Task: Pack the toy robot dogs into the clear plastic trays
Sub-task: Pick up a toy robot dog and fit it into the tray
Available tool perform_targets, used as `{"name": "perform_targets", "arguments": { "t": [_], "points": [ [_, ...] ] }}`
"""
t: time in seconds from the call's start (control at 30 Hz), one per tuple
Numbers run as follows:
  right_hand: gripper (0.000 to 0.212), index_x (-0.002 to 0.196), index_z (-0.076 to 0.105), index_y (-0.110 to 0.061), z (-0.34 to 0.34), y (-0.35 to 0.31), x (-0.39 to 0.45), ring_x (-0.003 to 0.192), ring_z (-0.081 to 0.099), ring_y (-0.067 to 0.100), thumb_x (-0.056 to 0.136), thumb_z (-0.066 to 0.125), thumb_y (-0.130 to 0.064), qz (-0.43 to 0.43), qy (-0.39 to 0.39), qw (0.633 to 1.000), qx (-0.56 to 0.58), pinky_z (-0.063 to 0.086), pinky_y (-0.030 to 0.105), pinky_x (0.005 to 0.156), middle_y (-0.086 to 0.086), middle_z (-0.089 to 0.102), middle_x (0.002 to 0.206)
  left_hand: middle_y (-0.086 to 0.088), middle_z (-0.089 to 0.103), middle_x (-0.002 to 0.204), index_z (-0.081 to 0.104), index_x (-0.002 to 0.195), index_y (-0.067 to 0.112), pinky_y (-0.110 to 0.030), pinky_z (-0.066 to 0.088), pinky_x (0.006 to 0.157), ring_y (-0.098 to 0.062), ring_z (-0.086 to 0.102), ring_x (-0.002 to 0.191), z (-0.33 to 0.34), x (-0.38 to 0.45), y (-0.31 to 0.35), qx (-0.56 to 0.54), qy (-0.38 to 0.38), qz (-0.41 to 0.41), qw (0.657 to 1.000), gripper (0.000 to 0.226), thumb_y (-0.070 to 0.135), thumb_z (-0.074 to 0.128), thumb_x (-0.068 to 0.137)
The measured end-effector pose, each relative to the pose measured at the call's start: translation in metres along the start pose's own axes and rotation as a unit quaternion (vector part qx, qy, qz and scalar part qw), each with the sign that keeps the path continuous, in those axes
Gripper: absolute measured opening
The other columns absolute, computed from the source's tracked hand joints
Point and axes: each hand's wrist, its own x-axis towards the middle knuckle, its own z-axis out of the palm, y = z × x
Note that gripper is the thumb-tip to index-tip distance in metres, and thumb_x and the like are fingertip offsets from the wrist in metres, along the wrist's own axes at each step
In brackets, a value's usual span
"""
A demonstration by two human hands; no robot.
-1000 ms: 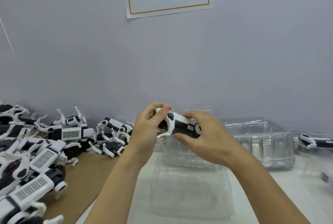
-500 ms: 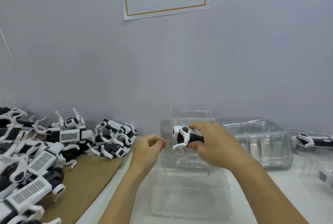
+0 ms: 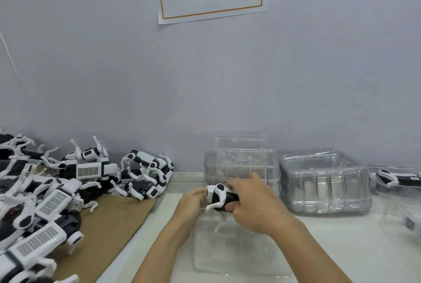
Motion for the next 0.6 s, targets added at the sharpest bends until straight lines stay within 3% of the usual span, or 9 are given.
{"name": "perform_targets", "arguments": {
  "t": [0.1, 0.27, 0.37, 0.47, 0.6],
  "points": [
    [0.023, 0.110, 0.061, -0.028, -0.003, 0.003, 0.001, 0.105, 0.042, 0.018, 0.088, 0.064, -0.029, -0.008, 0.011, 0.999, -0.034, 0.038, 0.032, 0.083, -0.008, 0.049, 0.106, -0.014, 0.076, 0.092, 0.075, 0.095, 0.001, -0.035, 0.044, 0.082, -0.023, 0.067, 0.084, 0.003, 0.001, 0.001, 0.003, 0.020, -0.001, 1.000, 0.028, -0.001, 0.047, 0.092],
    [0.024, 0.109, 0.057, -0.027, 0.011, 0.003, 0.000, 0.108, 0.043, 0.016, 0.088, 0.067, -0.030, -0.026, -0.042, 0.999, 0.004, 0.041, 0.035, 0.094, -0.010, 0.046, 0.105, -0.007, 0.077, 0.087, 0.078, 0.074, 0.015, -0.041, 0.047, 0.089, -0.024, 0.064, 0.089, 0.000, 0.001, -0.002, -0.026, 0.025, 0.000, 0.999, 0.039, 0.001, 0.046, 0.092],
    [0.034, 0.118, 0.056, -0.029, 0.015, 0.007, 0.001, 0.110, 0.041, 0.012, 0.086, 0.070, -0.032, -0.019, -0.029, 0.999, 0.038, 0.038, 0.036, 0.100, -0.013, 0.048, 0.111, -0.004, 0.074, 0.089, 0.078, 0.078, 0.016, -0.039, 0.046, 0.086, -0.023, 0.064, 0.092, -0.003, 0.001, -0.003, -0.030, -0.003, 0.016, 0.999, 0.028, 0.014, 0.053, 0.090],
    [0.029, 0.110, 0.063, -0.031, 0.015, 0.009, 0.001, 0.104, 0.046, 0.012, 0.083, 0.074, -0.034, -0.024, -0.005, 0.998, 0.056, 0.042, 0.033, 0.094, -0.013, 0.051, 0.103, -0.006, 0.072, 0.094, 0.077, 0.085, 0.016, -0.042, 0.045, 0.087, -0.023, 0.064, 0.091, -0.003, -0.002, -0.004, -0.067, -0.047, 0.000, 0.997, 0.022, 0.029, 0.060, 0.086],
    [0.014, 0.088, 0.067, -0.026, 0.016, 0.008, 0.000, 0.091, 0.052, 0.017, 0.079, 0.074, -0.034, -0.032, 0.022, 0.998, 0.046, 0.047, 0.033, 0.081, -0.010, 0.053, 0.092, -0.008, 0.074, 0.094, 0.079, 0.081, 0.022, -0.042, 0.045, 0.089, -0.025, 0.066, 0.092, -0.005, 0.000, -0.007, -0.077, -0.052, -0.013, 0.996, 0.027, 0.021, 0.055, 0.094]
  ]
}}
